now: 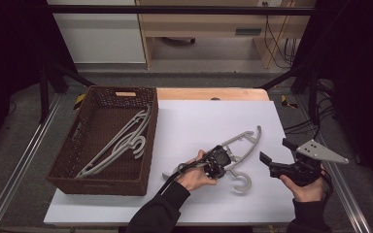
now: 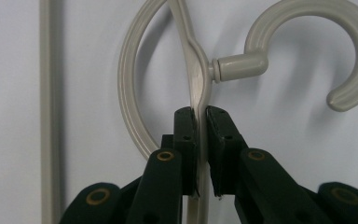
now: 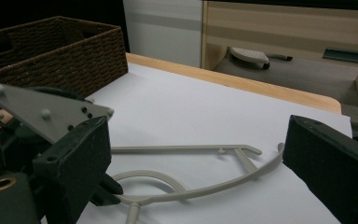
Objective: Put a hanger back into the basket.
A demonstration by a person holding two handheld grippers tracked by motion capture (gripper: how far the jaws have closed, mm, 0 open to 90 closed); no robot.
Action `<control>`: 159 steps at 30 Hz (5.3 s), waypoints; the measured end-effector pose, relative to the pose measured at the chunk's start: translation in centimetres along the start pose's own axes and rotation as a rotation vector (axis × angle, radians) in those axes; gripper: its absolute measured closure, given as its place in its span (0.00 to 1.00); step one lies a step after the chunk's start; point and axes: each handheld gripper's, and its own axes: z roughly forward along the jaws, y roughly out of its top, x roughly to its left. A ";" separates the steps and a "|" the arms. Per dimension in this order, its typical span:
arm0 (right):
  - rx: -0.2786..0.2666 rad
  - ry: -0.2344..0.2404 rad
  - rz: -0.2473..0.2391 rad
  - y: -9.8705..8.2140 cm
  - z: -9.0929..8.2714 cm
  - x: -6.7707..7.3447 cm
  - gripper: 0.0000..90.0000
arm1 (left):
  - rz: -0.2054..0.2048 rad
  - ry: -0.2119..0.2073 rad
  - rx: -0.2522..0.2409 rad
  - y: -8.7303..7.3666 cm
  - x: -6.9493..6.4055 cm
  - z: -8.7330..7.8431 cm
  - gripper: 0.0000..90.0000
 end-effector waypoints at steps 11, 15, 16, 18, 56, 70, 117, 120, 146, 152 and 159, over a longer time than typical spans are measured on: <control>-0.006 -0.006 0.002 0.0 -0.2 -0.1 0.09 | -0.046 0.005 -0.070 -0.5 0.8 -2.9 0.92; -0.006 -0.006 0.006 0.0 -0.2 -0.1 0.09 | -0.041 0.017 -0.089 -0.7 1.0 -3.8 0.92; -0.006 -0.006 0.006 0.0 -0.2 -0.1 0.09 | -0.041 0.023 -0.095 -0.7 1.0 -4.0 0.92; -0.005 -0.006 0.004 0.0 -0.2 -0.2 0.09 | -0.042 0.030 -0.114 -0.8 1.0 -4.5 0.92; -0.010 -0.017 0.019 -0.1 -0.5 -0.6 0.09 | -0.066 0.101 -0.433 1.1 1.7 -17.9 0.92; 0.000 -0.014 0.007 -0.2 -0.1 -0.3 0.09 | -0.088 0.195 -0.489 -1.5 2.5 -24.1 0.92; 0.048 -0.004 -0.021 -0.3 1.3 0.5 0.09 | -0.453 0.393 -0.447 -23.4 9.8 -25.1 0.91; 0.052 -0.004 -0.023 -0.4 1.4 0.5 0.09 | -0.464 0.394 -0.444 -23.8 10.0 -24.8 0.92; 0.058 -0.005 -0.022 -0.5 1.5 0.4 0.09 | -0.421 0.355 -0.365 -22.8 11.6 -24.0 0.91; 0.060 -0.006 -0.023 -0.5 1.6 0.5 0.09 | -0.449 0.335 -0.392 -23.5 12.0 -22.6 0.91; 0.064 -0.004 -0.025 -0.5 1.6 0.5 0.09 | -0.477 0.320 -0.347 -24.9 12.4 -21.5 0.91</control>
